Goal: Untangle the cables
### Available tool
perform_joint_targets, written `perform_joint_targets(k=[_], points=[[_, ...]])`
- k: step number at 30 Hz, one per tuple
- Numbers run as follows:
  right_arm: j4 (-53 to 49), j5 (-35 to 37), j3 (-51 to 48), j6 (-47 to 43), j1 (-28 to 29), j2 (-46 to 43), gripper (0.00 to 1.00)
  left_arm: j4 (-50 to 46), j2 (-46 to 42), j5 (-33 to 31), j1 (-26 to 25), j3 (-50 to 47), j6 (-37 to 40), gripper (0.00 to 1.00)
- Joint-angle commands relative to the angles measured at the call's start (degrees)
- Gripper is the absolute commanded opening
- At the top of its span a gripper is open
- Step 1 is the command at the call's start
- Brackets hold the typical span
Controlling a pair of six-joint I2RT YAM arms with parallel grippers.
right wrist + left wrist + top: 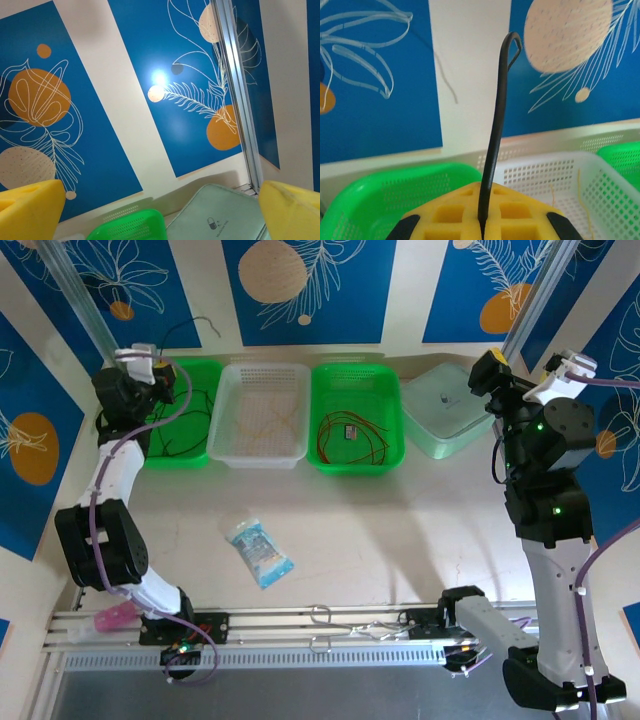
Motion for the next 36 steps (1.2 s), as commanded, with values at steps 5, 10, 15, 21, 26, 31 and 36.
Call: perform_joint_targets(k=[5, 10, 15, 21, 26, 31, 36], points=[[-0.8, -1.0, 1.9, 1.1, -0.5, -0.7, 0.99, -1.1, 1.2, -0.5, 3.7, -2.6, 4.3, 0.00], [-1.0, -0.9, 1.7, 0.7, -0.8, -1.1, 0.99, -3.9, -0.3, -3.9, 4.6, -5.4, 4.2, 0.00], [-0.9, -1.5, 1.1, 1.9, -1.1, -0.9, 0.99, -10.0, -1.0, -11.0, 4.8, -5.9, 2.5, 0.00], [-1.1, -1.7, 0.5, 2.9, -1.1, -0.7, 0.99, -27.7, 5.3, -14.7, 4.7, 3.3, 3.2, 0.00], [-1.2, -1.7, 0.3, 2.9, -1.4, -0.6, 0.99, -29.7, 10.2, -11.4, 4.5, 6.3, 1.2, 0.00], [-1.2, -1.7, 0.1, 2.9, -1.5, -0.6, 0.99, -24.7, 12.2, -10.3, 3.1, 6.9, 1.7, 0.00], [-1.2, -1.4, -0.2, 2.8, -1.7, -0.5, 0.99, -28.3, 17.2, -11.8, 1.4, 12.4, 1.3, 0.00]])
